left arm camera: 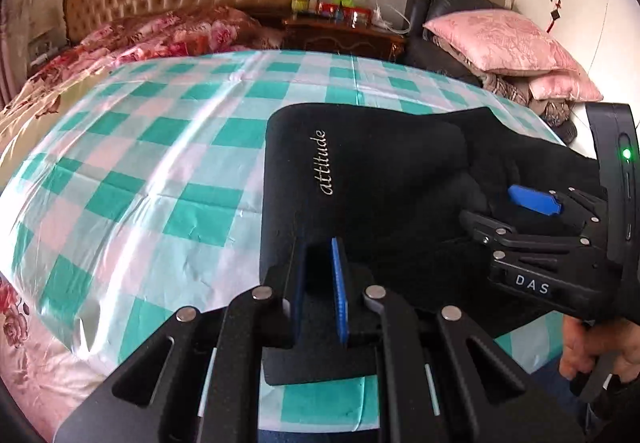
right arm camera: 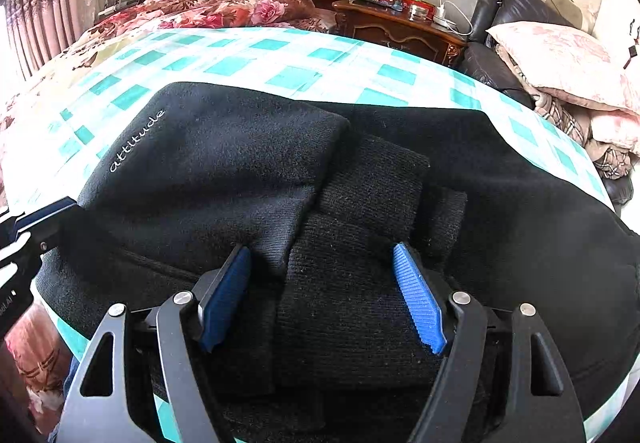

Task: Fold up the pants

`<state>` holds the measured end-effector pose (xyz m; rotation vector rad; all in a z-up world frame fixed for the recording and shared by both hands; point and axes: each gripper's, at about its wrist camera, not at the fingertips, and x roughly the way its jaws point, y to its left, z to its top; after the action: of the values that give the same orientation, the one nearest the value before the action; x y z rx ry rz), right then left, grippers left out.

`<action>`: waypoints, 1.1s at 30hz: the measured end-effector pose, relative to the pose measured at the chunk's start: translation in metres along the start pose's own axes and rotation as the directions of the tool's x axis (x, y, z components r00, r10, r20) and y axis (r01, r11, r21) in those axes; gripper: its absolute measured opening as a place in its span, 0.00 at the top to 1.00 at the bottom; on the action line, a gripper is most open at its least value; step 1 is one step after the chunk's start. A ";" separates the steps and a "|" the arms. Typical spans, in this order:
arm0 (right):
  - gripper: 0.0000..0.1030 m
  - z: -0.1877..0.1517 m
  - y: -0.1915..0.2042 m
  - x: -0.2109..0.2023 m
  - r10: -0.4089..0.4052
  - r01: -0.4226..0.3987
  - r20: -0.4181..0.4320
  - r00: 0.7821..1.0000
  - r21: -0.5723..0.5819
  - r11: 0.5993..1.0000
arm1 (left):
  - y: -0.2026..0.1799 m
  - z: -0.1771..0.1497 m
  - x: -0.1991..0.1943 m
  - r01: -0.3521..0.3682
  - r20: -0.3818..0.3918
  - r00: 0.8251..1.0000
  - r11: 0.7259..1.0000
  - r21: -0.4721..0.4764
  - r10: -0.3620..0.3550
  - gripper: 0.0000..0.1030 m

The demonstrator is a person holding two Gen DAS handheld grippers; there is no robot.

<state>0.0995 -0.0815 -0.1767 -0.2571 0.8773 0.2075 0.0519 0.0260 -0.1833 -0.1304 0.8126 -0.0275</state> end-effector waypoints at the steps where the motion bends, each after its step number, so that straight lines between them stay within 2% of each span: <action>1: 0.30 0.000 0.000 0.000 -0.001 0.001 0.000 1.000 0.000 1.000 | 0.001 0.001 0.001 0.000 -0.001 1.000 1.000 -0.018 0.000 0.87; 5: 0.31 0.002 -0.001 -0.001 0.011 -0.010 -0.011 1.000 0.005 1.000 | -0.001 -0.002 0.006 -0.015 0.006 1.000 1.000 0.005 0.015 0.87; 9: 0.33 0.014 -0.017 -0.017 0.051 -0.053 0.022 0.998 0.084 0.995 | 0.003 -0.004 0.006 0.003 0.017 1.000 1.000 -0.006 -0.003 0.87; 11: 0.33 0.023 -0.021 -0.022 0.031 -0.035 0.049 0.998 0.090 0.995 | 0.004 -0.004 0.006 0.012 0.022 1.000 1.000 -0.017 -0.012 0.87; 14: 0.33 0.038 -0.025 -0.017 0.013 -0.017 0.044 0.999 0.100 0.995 | 0.008 -0.004 0.005 0.037 0.026 0.999 0.999 -0.037 -0.036 0.87; 17: 0.33 0.046 -0.020 -0.001 -0.030 0.029 0.015 0.999 0.070 0.997 | 0.010 -0.005 0.005 0.052 0.031 0.998 0.998 -0.044 -0.050 0.87; 18: 0.33 0.046 -0.018 0.010 -0.045 0.046 -0.019 0.999 0.062 0.997 | 0.010 -0.006 0.005 0.054 0.035 0.998 0.998 -0.044 -0.053 0.87; 20: 0.31 0.042 -0.019 0.027 -0.028 0.034 -0.069 0.997 0.080 0.996 | 0.011 -0.006 0.004 0.057 0.038 0.998 0.997 -0.043 -0.055 0.87; 21: 0.31 0.039 -0.020 0.030 -0.019 0.025 -0.065 0.998 0.093 0.995 | 0.012 -0.006 0.003 0.061 0.039 0.997 0.997 -0.047 -0.059 0.86; 23: 0.30 0.037 -0.021 0.031 -0.011 0.018 -0.060 0.998 0.107 0.994 | 0.016 -0.002 -0.002 0.075 0.046 0.996 0.995 -0.061 -0.072 0.76; 24: 0.30 0.036 -0.021 0.031 -0.011 0.018 -0.062 0.998 0.107 0.994 | 0.019 0.003 -0.004 0.080 0.055 0.996 0.994 -0.072 -0.076 0.57; 25: 0.30 0.036 -0.021 0.031 -0.013 0.019 -0.064 0.998 0.104 0.994 | 0.021 0.006 -0.005 0.083 0.062 0.995 0.993 -0.078 -0.078 0.47; 27: 0.29 0.036 -0.021 0.032 -0.008 0.015 -0.068 0.998 0.104 0.994 | 0.024 0.018 -0.002 0.081 0.068 0.995 0.994 -0.073 -0.076 0.45; 29: 0.29 0.038 -0.027 0.031 0.033 -0.023 -0.080 0.996 0.126 0.992 | 0.022 0.026 -0.004 0.073 0.085 0.994 0.995 -0.070 -0.067 0.45; 31: 0.28 0.042 -0.041 0.023 0.120 -0.102 -0.094 0.988 0.179 0.979 | 0.011 0.028 -0.015 0.091 0.129 0.988 0.996 -0.020 -0.087 0.45; 33: 0.22 0.047 -0.069 0.011 0.221 -0.191 -0.071 0.973 0.294 0.937 | -0.007 0.023 -0.029 0.063 0.184 0.980 0.995 0.077 -0.077 0.45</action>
<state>0.1597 -0.1323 -0.1469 0.0961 1.0250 0.2609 0.0486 0.0232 -0.1458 -0.0933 0.6186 -0.1090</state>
